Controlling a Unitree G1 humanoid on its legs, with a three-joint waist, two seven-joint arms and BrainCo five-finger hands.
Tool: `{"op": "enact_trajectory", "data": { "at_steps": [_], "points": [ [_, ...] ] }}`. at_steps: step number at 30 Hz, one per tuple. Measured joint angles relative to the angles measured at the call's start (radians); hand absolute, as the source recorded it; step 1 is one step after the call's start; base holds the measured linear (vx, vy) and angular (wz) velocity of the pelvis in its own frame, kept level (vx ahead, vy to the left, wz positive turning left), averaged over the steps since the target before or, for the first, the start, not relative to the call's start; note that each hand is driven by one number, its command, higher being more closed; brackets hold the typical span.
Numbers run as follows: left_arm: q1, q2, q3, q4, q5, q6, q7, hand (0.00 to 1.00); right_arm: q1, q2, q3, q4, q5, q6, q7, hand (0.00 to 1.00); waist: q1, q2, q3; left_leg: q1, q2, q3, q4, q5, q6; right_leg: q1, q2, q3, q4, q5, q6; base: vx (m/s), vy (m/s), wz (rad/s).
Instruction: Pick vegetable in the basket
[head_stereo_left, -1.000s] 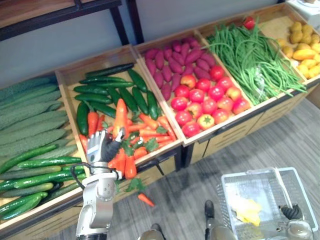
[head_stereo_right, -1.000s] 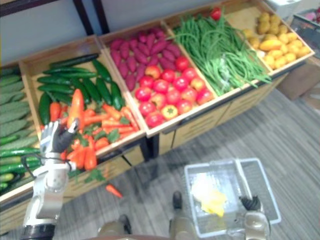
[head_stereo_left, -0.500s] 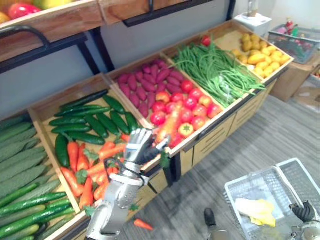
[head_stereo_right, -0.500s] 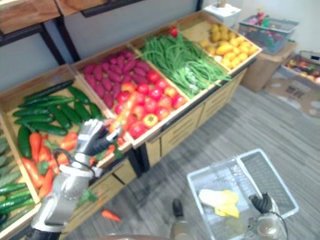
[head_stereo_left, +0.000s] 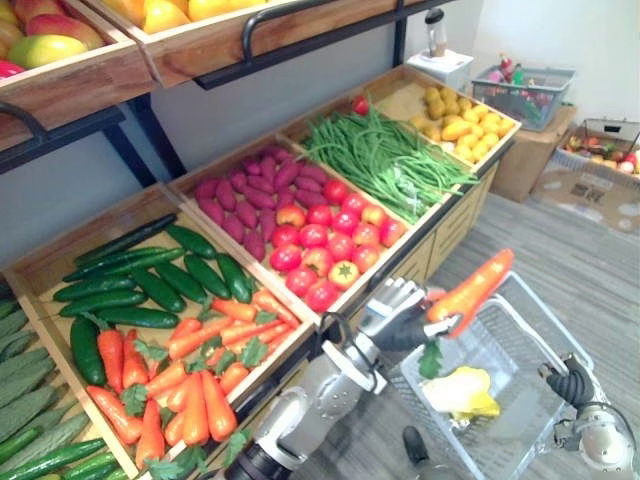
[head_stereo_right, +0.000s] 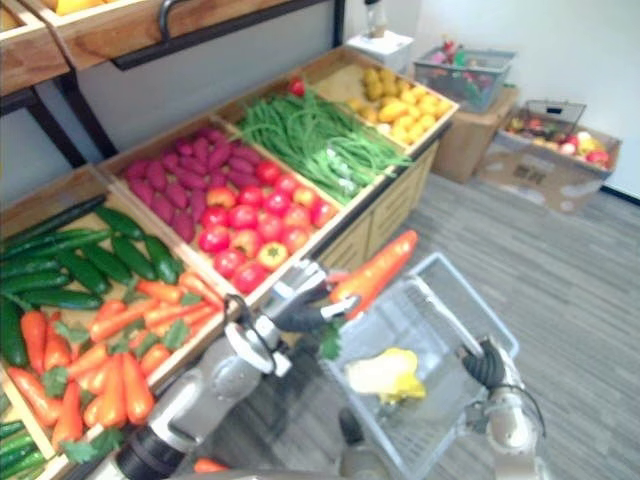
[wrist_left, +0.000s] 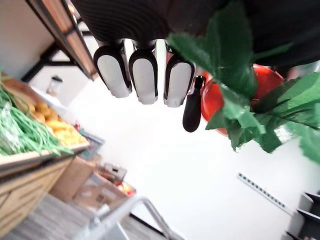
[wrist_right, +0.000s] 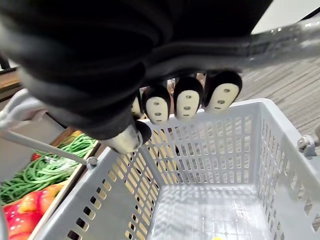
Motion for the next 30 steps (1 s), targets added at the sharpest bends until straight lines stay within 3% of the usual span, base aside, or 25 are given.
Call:
{"op": "enact_trajectory", "data": {
  "at_steps": [16,21,27,30],
  "points": [
    [-0.081,-0.144,-0.131,0.386,0.007,0.022,-0.027,1.00,0.072,0.065,0.042,-0.140,0.059,-0.006,0.000,1.00,-0.034,-0.005,-0.014,-0.024,0.010,-0.006,0.013,-0.006,-0.007,-0.020,-0.001,-0.005,-0.001,-0.001,0.000,0.00,-0.007,0.00],
    [-0.110,-0.172,-0.159,0.520,0.023,0.029,-0.012,1.00,0.070,0.069,0.071,-0.141,0.064,-0.009,-0.001,1.00,-0.073,-0.015,-0.008,-0.028,-0.005,-0.011,0.007,-0.007,-0.001,-0.022,-0.016,-0.005,-0.005,0.000,0.001,0.00,-0.001,0.02],
    [-0.171,-0.201,-0.196,0.657,0.062,0.034,0.010,1.00,0.074,0.069,0.082,-0.137,0.087,-0.009,-0.004,1.00,-0.090,-0.019,-0.007,-0.031,-0.024,-0.004,-0.006,-0.002,0.008,-0.038,-0.024,0.008,-0.007,0.004,0.007,0.00,-0.005,-0.04],
    [-0.181,-0.205,-0.200,0.739,0.070,0.067,0.010,1.00,0.074,0.069,0.108,-0.137,0.092,-0.018,-0.011,1.00,-0.116,-0.026,-0.006,-0.031,-0.024,-0.004,-0.007,-0.002,0.008,-0.039,-0.024,0.009,-0.007,0.004,0.007,0.00,0.000,0.00]
  ]
}}
